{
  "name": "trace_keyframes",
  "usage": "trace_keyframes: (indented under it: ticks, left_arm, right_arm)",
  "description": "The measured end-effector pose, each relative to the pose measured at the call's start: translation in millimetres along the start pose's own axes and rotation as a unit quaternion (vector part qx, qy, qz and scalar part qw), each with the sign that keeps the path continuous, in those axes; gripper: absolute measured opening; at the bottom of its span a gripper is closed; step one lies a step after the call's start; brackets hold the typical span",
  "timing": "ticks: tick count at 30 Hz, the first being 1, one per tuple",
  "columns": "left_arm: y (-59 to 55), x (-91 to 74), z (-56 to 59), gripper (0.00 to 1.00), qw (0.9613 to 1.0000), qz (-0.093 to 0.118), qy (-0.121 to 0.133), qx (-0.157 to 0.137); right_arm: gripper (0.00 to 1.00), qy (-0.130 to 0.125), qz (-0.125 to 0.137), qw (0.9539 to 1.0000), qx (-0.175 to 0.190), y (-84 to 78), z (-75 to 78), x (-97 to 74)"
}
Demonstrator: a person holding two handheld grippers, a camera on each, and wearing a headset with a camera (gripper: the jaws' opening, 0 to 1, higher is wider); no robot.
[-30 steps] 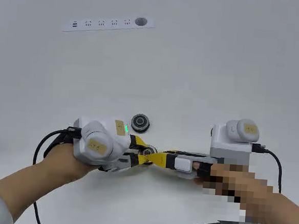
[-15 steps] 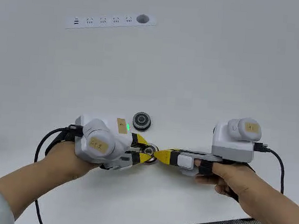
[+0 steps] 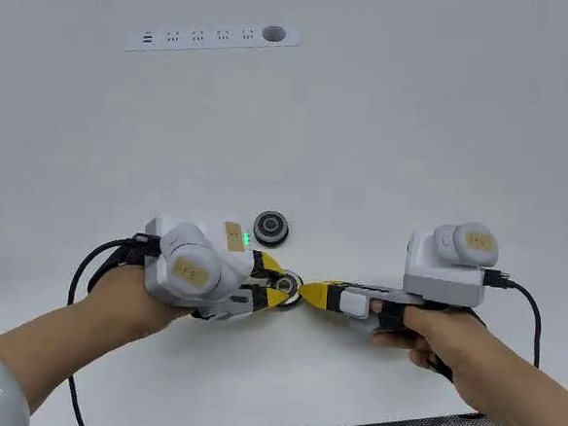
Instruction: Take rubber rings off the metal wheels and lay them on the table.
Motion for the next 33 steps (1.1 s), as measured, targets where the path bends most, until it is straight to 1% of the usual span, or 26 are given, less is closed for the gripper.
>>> trace_keyframes:
  ticks: [3,11,17,30,33]
  left_arm:
    - [0.0,0.0,-0.1,0.13,1.0000,-0.001,0.000,0.001]
    - [0.4,0.0,-0.3,0.13,1.0000,-0.003,-0.001,0.001]
    - [0.4,-0.1,-0.4,0.13,1.0000,-0.004,-0.001,0.000]
    - [0.4,0.0,-0.4,0.13,1.0000,-0.006,-0.001,0.001]
    - [0.4,0.1,-0.3,0.13,1.0000,-0.006,-0.001,0.001]
  right_arm:
    - [0.02,0.001,0.004,1.0000,0.002,1.0,0.3,-1.0]
    - [0.02,-0.004,0.006,1.0000,0.001,0.9,-0.4,-0.6]
    - [0.02,0.002,0.009,1.0000,0.001,2.0,-6.6,0.2]
    - [0.02,0.010,0.011,0.9999,-0.001,2.5,-11.5,0.4]
    - [0.02,0.018,0.013,0.9997,0.001,3.6,-14.6,0.8]
Point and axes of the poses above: the centre of the closed fingertips' face, and the gripper's own axes: x roughly forward along the fingers, z roughly to its right, y roughly out of its top, the point moved 8 cm from there along -x, roughly backward along the fingers, and after that the axes turned 11 degrees about -y, right-handed, at the moved point
